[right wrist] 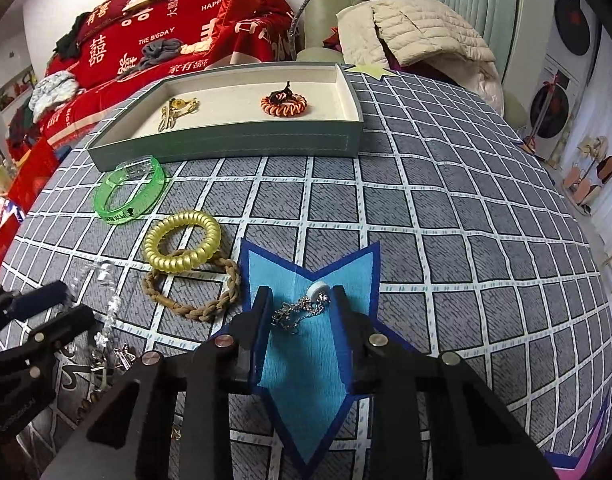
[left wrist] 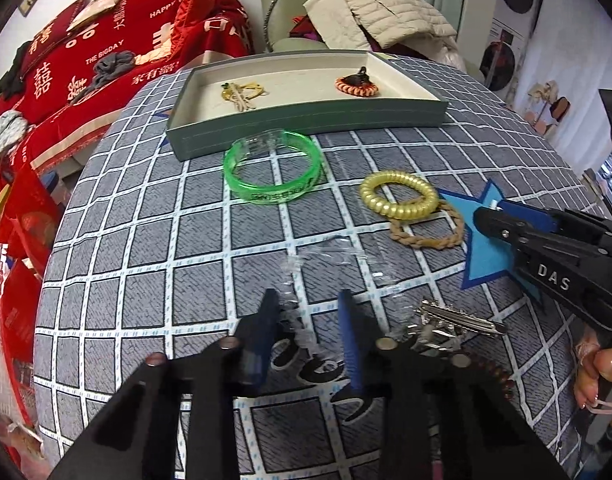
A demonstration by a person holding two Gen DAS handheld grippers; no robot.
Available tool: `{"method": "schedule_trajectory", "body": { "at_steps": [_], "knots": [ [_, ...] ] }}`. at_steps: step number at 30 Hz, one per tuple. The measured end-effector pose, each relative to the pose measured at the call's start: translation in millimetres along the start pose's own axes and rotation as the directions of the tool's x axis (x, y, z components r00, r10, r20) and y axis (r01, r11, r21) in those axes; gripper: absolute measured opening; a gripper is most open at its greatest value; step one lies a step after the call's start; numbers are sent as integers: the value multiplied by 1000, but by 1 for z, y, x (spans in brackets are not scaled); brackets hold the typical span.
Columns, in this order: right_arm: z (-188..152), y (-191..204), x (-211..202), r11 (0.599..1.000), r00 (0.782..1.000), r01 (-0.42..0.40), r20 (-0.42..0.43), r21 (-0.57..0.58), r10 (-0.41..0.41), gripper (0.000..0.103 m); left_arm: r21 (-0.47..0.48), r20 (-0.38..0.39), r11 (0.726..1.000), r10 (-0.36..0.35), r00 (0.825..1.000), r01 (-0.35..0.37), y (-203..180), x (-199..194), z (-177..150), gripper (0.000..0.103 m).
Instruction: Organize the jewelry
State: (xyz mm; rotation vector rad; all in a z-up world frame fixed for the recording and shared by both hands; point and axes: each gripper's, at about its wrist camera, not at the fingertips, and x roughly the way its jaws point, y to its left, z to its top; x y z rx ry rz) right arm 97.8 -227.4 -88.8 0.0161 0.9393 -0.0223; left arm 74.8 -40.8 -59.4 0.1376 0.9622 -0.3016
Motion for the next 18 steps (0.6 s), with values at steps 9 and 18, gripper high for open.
{"method": "schedule_trajectory", "body": {
  "at_steps": [9,18],
  "knots": [
    [-3,-5,-4,999,1000,-11,3,31,11,30,-68,-1,995,-69,998,69,12,-4,-2,28],
    [-7,-23,-11,990,997,-73,2,119,74,30,-124,27,985,-115,993,117,27,-18,-4,28]
  ]
}}
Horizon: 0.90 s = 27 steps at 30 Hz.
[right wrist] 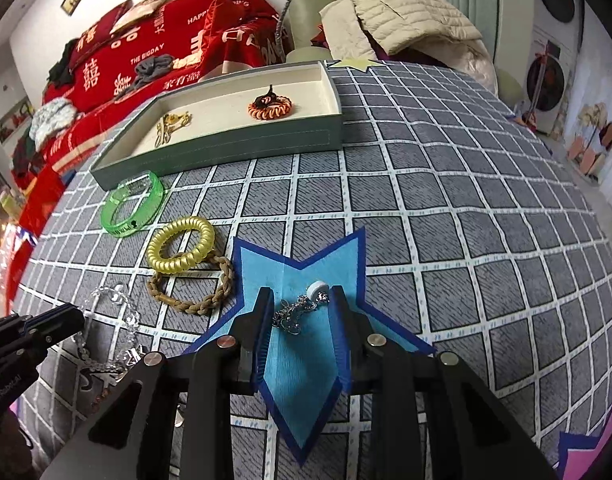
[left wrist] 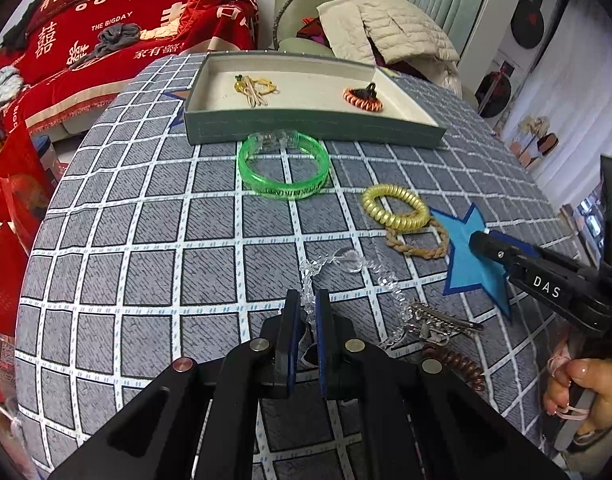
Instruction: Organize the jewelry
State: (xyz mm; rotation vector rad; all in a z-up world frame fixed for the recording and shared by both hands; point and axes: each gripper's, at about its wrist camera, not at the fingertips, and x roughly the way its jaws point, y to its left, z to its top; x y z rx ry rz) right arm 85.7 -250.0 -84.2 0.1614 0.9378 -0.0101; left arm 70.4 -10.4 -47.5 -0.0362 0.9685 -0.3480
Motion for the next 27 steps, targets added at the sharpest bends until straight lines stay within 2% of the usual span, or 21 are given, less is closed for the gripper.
{"method": "schedule_trajectory", "body": {
  "at_steps": [21,22,23,27],
  "knots": [
    [1,0,-16,999,999,-47,24,17,46,30,1,103,997,-74,992,75,6,-41,24,28],
    [1,0,-16,999,999,-48,26,17,48,30,3,107,997,-74,992,74,6,-42,26,22],
    [2,0,-17,999,998,-50,28,18,49,30,3,106,997,-77,991,77,6,-43,27,20],
    [6,0,-21,998,998,-56,39,19,55,30,0,122,996,-91,988,92,7,-48,32,20]
  ]
}}
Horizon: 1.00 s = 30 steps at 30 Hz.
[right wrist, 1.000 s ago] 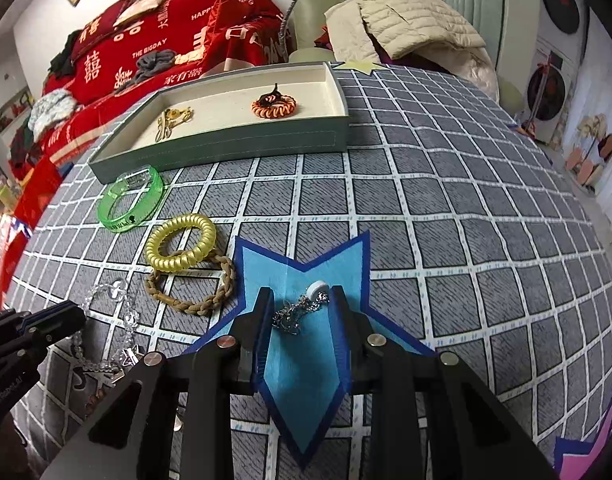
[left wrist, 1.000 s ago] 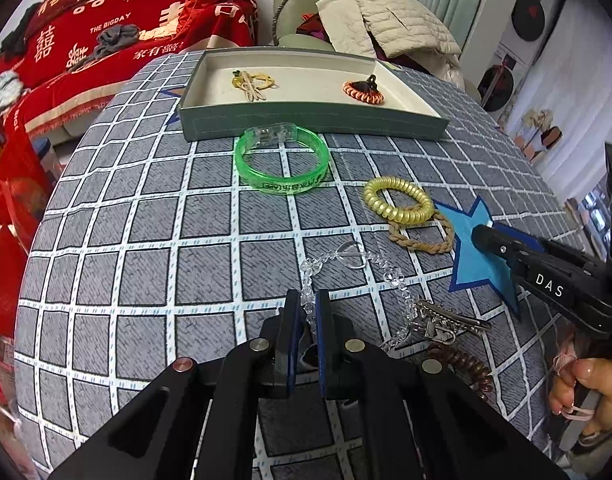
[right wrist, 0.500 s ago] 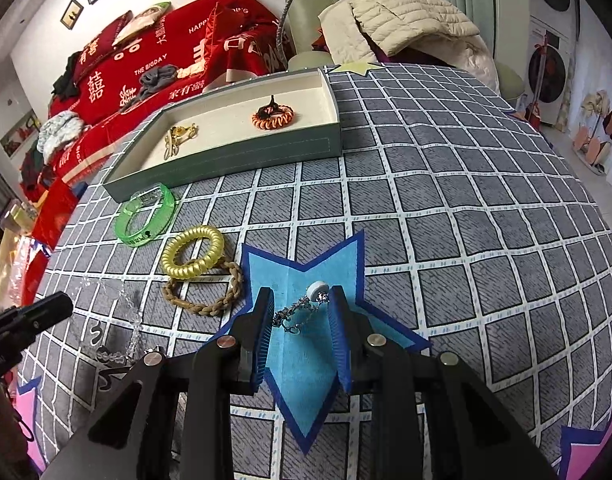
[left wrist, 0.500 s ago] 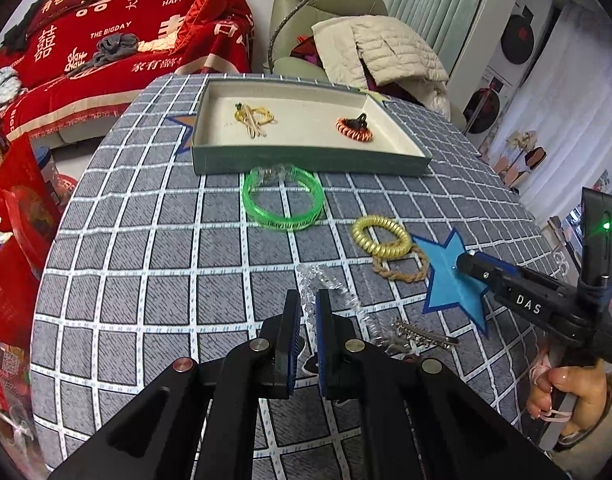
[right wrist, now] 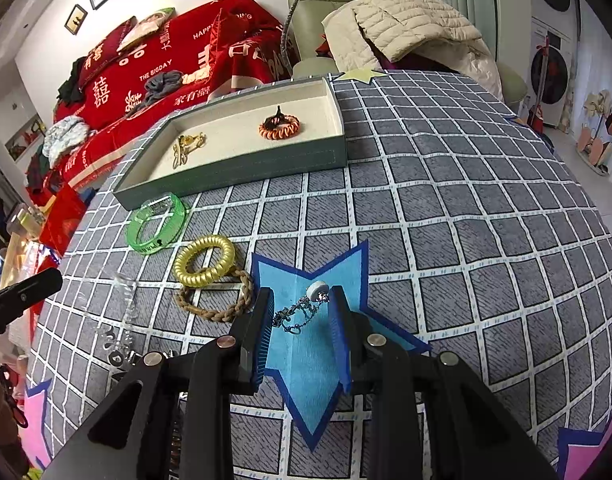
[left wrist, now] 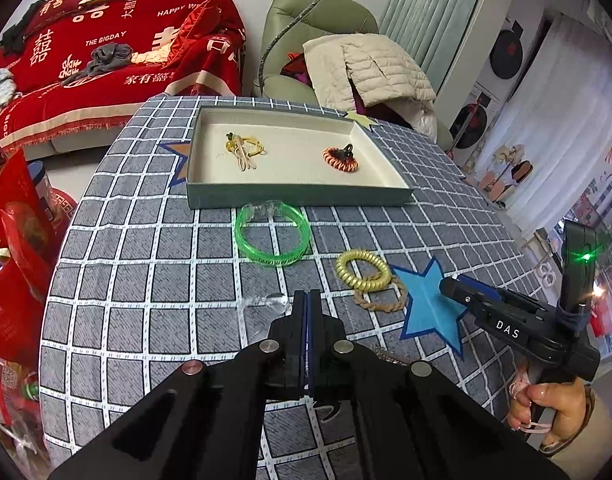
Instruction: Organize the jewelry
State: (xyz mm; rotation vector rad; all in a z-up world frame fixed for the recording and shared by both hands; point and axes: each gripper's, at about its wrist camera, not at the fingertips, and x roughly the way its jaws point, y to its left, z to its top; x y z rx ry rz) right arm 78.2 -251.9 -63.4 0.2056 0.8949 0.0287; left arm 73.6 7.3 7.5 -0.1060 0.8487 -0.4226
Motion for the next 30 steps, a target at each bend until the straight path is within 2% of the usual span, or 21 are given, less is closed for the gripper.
{"method": "schedule_trajectory", "body": {
  "at_steps": [5,7,10,11,15,22,30],
  "knots": [
    [3,2,-1,1000,1000,-6,7,-2,6,30,5,1,1000,24,1000,-24,0,2,1,20],
    [2,3,0,1000,1000,-9,4,-1,9,30,8,-12,997,79,997,-79,2,8,-3,20],
    [0,3,3,1000,1000,-16,-6,1,16,30,22,-15,982,188,982,-188,3,13,-16,20],
    [-1,3,3,1000,1000,-18,-9,2,18,30,21,-15,980,198,980,-198,4,14,-20,20],
    [-4,4,4,1000,1000,-23,-13,5,23,30,16,-46,982,190,981,-190,8,20,-30,21],
    [-4,2,0,1000,1000,-28,-5,11,28,30,-71,-98,982,167,981,-174,26,28,-38,21],
    [-8,3,-2,999,999,-37,-10,9,37,30,-24,-24,972,235,972,-235,22,14,-46,21]
  ]
}}
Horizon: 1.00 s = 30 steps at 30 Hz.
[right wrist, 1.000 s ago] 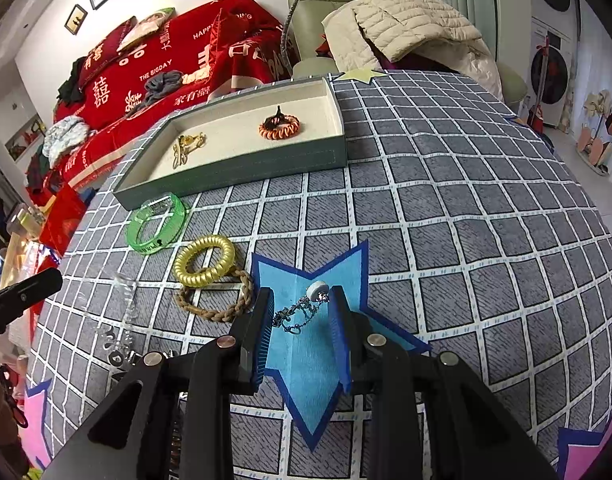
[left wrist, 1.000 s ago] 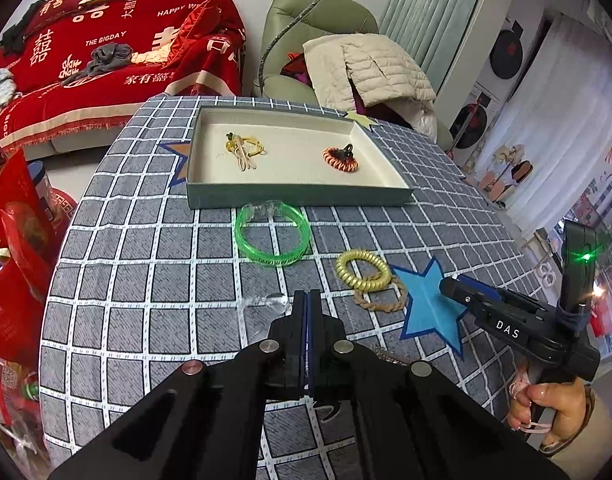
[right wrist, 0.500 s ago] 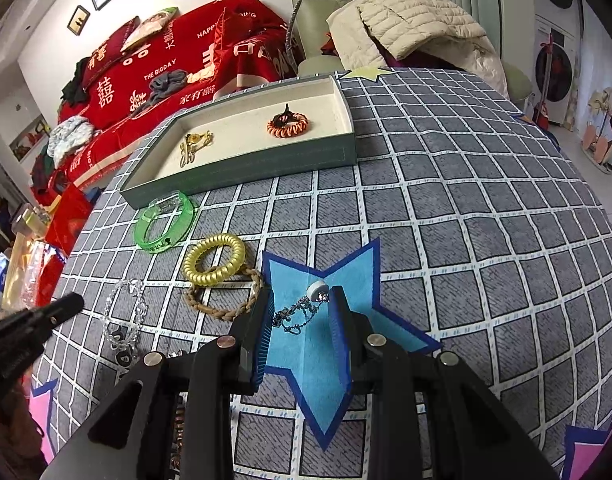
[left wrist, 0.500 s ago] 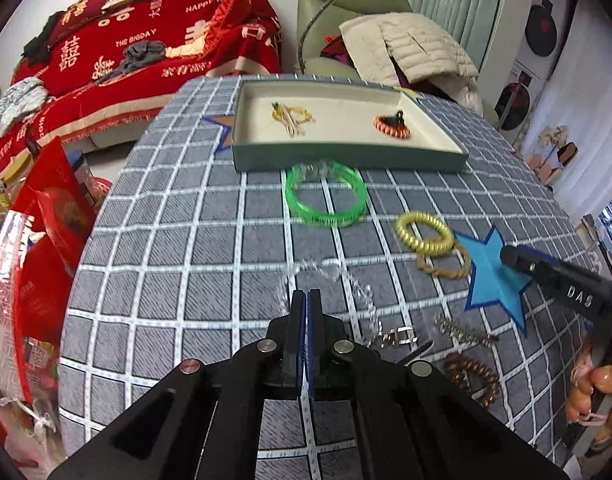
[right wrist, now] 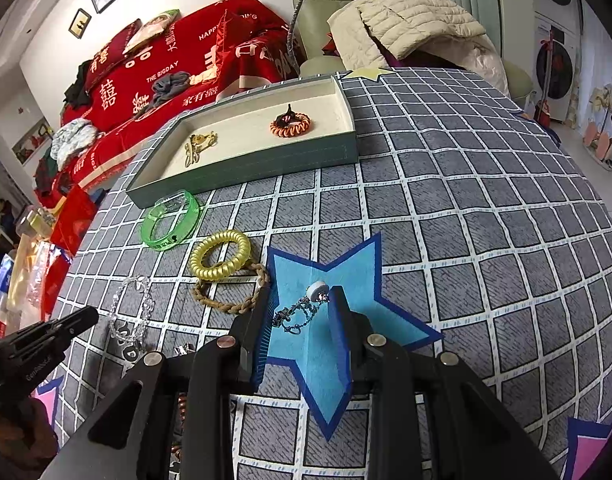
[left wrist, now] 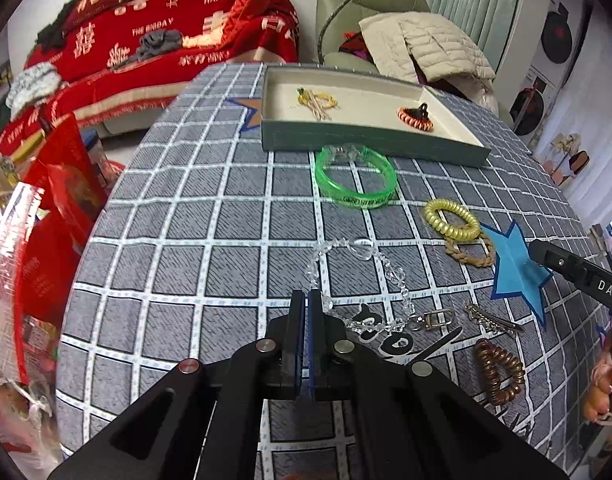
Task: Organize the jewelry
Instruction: 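Open the left tool and move it to the green bangle, then grasp the green bangle with the left tool while the right tool lifts the chain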
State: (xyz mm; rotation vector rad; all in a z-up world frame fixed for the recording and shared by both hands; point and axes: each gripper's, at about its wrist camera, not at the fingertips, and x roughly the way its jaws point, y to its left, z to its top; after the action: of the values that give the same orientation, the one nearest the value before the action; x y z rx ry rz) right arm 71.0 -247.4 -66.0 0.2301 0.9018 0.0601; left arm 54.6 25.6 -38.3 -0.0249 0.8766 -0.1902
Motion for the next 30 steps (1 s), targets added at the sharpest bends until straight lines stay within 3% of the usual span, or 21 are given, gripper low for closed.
{"method": "schedule_trajectory", "body": {
  "at_steps": [4,5,6,8,12,18,21,30],
  "knots": [
    [1,1,0,1000,1000,-2,1,1,2,30,-14,40,1000,-21,999,21,4,-6,0,22],
    [1,1,0,1000,1000,-3,0,1,3,30,-20,59,1000,-13,998,15,5,-8,0,53],
    [1,1,0,1000,1000,-3,1,1,3,30,-28,74,1000,-12,997,14,7,-10,0,103],
    [0,1,-1,1000,1000,-1,3,0,1,30,-36,67,995,-90,994,92,9,4,2,103],
    [1,1,-2,1000,1000,-3,5,4,3,30,-64,68,989,-132,989,136,6,41,-1,103],
    [2,3,-4,1000,1000,-2,10,-7,2,30,-40,35,998,47,998,-46,-8,113,19,103],
    [3,3,-4,1000,1000,-1,11,-10,1,30,-37,33,998,47,998,-46,-8,153,37,103],
    [9,3,-3,1000,1000,4,9,-13,-4,30,-141,-87,989,31,996,-43,12,301,77,103]
  ]
}}
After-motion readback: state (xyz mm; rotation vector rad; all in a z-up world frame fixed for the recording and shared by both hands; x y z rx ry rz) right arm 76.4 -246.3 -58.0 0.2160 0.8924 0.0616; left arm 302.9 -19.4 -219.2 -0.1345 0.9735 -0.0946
